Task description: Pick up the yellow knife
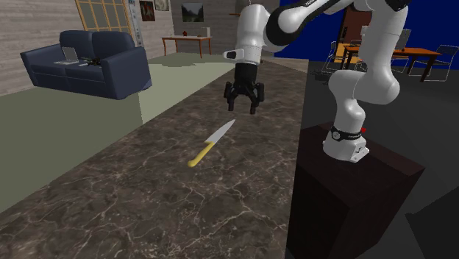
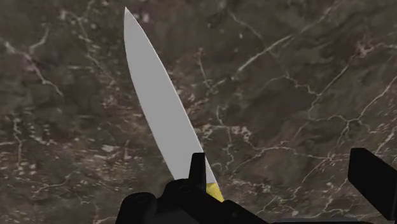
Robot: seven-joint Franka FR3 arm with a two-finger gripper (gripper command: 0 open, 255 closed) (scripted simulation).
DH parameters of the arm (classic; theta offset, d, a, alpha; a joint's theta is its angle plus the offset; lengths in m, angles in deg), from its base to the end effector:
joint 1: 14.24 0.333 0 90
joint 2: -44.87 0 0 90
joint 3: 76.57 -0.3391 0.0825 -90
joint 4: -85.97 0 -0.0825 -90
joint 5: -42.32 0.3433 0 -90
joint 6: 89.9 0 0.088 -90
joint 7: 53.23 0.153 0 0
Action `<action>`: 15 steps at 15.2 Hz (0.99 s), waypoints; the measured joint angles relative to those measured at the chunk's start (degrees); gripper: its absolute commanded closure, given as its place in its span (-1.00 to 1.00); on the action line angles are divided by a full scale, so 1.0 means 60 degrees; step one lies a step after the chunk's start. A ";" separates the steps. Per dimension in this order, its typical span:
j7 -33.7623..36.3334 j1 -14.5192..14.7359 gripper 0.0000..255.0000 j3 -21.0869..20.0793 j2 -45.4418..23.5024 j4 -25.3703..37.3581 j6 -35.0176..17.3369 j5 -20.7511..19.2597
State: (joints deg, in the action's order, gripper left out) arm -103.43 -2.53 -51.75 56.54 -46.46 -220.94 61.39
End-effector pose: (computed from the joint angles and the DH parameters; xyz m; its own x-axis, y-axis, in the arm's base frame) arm 0.4577 -0.0926 0.4376 0.8567 0.3831 0.3453 0.4515 -0.8807 -0.1431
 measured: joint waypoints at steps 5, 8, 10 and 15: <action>-0.2622 0.0404 -1.00 0.0466 -0.2141 0.1531 -0.0126 0.2342; -0.3985 0.0221 -1.00 0.0406 -0.3392 0.2713 0.0233 0.3617; -0.4536 0.0078 -1.00 0.0319 -0.3858 0.3103 0.0338 0.4111; -0.5144 -0.0043 -1.00 0.0185 -0.4323 0.3085 0.0085 0.4672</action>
State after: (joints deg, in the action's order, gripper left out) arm -134.30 -2.79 -50.64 30.61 -27.95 -220.43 89.42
